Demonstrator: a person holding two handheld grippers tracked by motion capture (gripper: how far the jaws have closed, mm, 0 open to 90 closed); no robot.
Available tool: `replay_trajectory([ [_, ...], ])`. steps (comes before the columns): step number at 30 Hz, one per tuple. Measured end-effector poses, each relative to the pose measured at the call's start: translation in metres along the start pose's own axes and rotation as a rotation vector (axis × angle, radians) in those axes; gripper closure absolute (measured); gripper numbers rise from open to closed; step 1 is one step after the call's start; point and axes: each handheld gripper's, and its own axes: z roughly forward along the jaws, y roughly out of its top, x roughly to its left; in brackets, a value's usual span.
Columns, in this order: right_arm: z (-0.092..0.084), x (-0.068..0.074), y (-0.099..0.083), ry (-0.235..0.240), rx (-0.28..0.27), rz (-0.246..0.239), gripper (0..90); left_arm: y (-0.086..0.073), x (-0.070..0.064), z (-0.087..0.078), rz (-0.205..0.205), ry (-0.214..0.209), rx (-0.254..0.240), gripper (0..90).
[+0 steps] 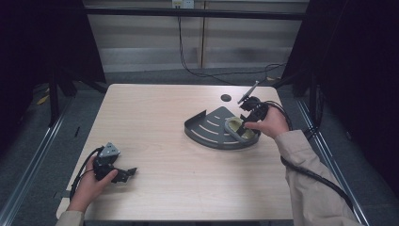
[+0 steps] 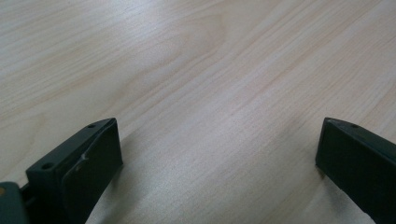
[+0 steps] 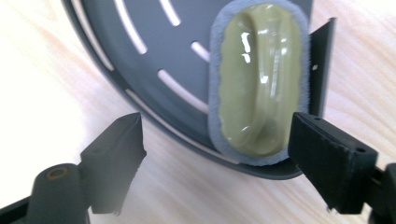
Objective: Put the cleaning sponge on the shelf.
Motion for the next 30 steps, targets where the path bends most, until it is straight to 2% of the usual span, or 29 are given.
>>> replay_trajectory([
  [14,-0.007,0.027,-0.007,0.055,-0.005,-0.078,15.2,0.000,0.000,0.000,-0.002,-0.001,0.000,0.0],
  [17,-0.009,0.033,-0.011,0.073,-0.004,-0.097,15.2,0.000,0.000,0.000,-0.005,-0.001,-0.001,0.0],
  [18,-0.009,0.036,-0.014,0.073,-0.001,-0.121,15.2,0.000,0.000,0.000,-0.004,-0.001,0.000,0.0],
  [20,-0.009,0.039,-0.017,0.083,0.002,-0.137,15.2,0.000,0.000,0.000,-0.005,-0.001,-0.001,0.0],
  [30,-0.003,0.054,-0.033,0.111,0.002,-0.195,15.3,0.000,0.000,0.000,0.005,0.000,0.005,0.0],
])
